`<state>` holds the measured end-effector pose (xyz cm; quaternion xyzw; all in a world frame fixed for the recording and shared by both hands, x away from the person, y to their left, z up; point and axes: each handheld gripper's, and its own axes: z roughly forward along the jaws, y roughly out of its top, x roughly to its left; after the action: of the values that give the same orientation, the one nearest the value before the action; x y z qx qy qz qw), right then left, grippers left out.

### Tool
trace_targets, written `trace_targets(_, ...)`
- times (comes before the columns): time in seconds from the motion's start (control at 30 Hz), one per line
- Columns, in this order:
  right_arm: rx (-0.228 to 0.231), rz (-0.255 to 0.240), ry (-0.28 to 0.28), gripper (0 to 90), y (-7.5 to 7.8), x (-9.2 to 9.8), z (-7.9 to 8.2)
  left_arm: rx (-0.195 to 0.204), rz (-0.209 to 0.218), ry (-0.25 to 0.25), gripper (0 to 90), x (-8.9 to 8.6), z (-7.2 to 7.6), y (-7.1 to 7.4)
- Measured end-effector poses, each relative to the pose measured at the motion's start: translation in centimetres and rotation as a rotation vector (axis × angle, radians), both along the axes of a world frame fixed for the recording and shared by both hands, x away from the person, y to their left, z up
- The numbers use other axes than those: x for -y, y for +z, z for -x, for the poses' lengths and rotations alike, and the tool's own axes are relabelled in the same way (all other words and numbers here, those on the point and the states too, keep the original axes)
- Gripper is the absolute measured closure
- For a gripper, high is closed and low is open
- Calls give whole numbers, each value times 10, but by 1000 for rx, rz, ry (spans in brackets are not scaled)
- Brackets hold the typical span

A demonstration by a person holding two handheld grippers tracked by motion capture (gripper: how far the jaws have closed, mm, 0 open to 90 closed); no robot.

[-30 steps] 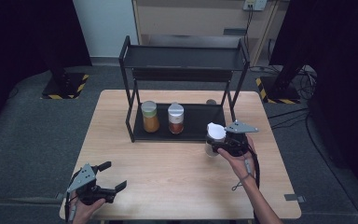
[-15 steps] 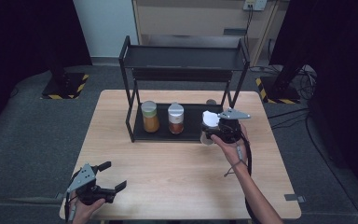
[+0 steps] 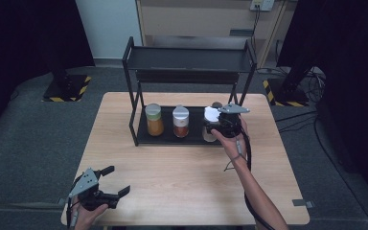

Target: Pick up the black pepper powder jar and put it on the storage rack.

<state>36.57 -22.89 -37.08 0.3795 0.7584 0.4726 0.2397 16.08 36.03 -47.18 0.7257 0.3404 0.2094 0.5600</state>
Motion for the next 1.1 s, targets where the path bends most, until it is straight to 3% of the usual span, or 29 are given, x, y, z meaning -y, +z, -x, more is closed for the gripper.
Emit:
trace_targets(0.37,-1,23,-32,312,-12,-12,-20,-1,3,0,7,-1,0,-1)
trace_targets(1.1,-16,5,-93,312,-34,-24,-34,-2,4,-4,7,-1,-1,-1)
